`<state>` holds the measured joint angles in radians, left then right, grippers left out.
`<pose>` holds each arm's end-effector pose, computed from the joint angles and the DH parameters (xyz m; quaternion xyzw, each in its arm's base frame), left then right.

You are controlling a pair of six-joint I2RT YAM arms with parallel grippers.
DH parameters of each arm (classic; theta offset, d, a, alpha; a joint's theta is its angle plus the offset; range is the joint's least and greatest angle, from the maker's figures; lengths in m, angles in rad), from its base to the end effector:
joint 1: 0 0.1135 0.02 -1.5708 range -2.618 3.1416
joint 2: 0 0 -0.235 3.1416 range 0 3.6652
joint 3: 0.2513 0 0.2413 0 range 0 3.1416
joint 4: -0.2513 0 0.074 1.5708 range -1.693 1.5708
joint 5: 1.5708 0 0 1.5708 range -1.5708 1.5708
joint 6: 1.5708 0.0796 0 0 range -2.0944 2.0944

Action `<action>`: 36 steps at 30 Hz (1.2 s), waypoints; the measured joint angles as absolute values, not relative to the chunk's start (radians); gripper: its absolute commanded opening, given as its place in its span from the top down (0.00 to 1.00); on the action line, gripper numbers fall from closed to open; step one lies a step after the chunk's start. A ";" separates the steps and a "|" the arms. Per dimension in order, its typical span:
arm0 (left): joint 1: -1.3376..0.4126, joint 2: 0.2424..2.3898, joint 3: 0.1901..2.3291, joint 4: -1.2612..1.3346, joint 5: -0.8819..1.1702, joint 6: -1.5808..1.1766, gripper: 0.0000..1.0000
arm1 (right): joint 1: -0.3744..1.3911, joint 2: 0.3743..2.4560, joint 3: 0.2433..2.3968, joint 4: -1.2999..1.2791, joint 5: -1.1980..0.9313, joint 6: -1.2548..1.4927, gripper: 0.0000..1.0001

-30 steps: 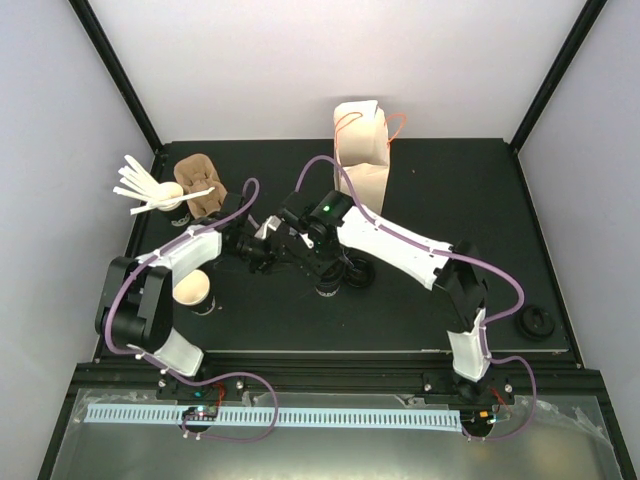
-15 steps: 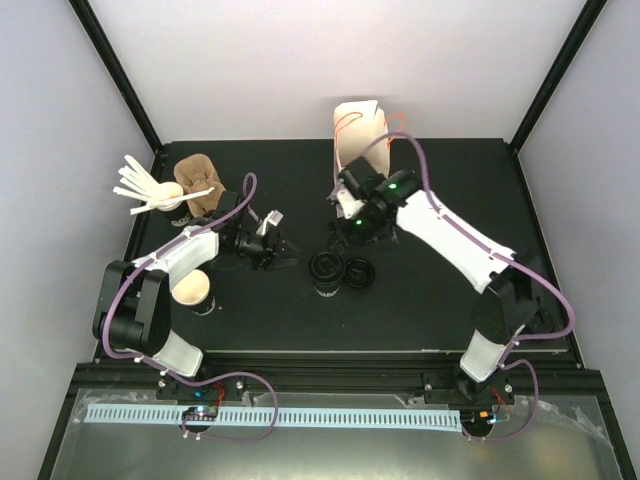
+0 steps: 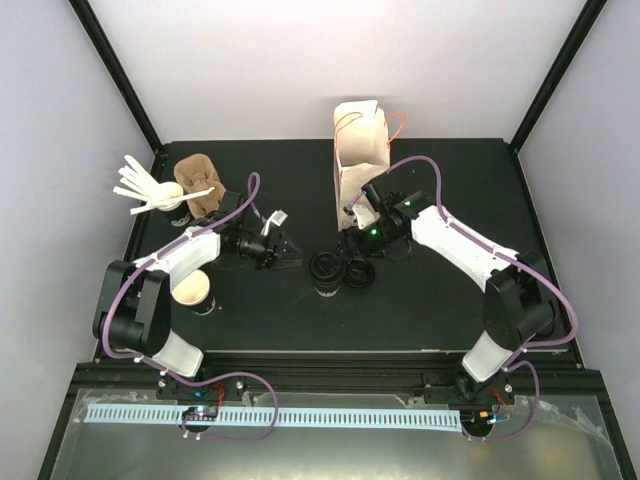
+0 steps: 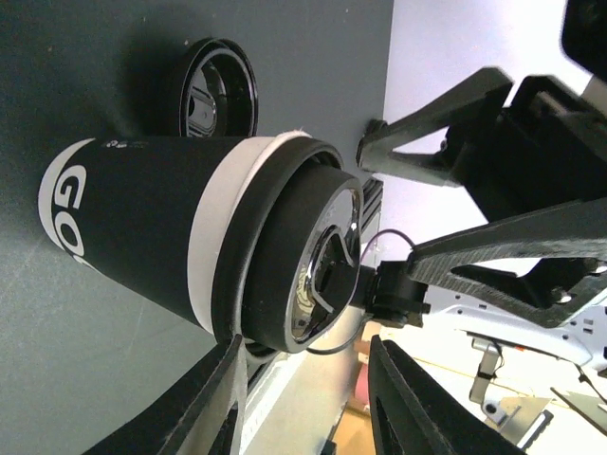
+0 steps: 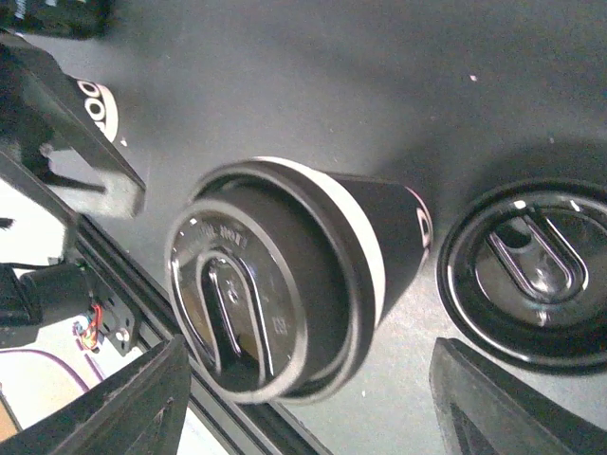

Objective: Pack the takeout coffee

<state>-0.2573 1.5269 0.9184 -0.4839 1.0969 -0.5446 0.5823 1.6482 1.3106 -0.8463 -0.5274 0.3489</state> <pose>0.2591 -0.1414 0.1660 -0.0036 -0.8382 0.5453 0.0116 0.2556 0.2163 0.1948 -0.1601 0.9351 0.3119 0.0510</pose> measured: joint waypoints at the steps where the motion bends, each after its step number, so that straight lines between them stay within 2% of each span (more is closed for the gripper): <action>1: -0.261 1.530 0.920 -0.492 1.097 -0.535 0.62 | 0.582 1.650 1.310 -0.836 -0.533 0.350 0.29; 23: -0.282 1.622 0.946 -0.599 1.074 -0.444 0.70 | 0.533 1.690 1.248 -0.718 -0.633 0.347 0.50; 36: -0.282 1.636 0.947 -0.599 1.074 -0.439 0.72 | 0.488 1.683 1.207 -0.677 -0.670 0.347 0.55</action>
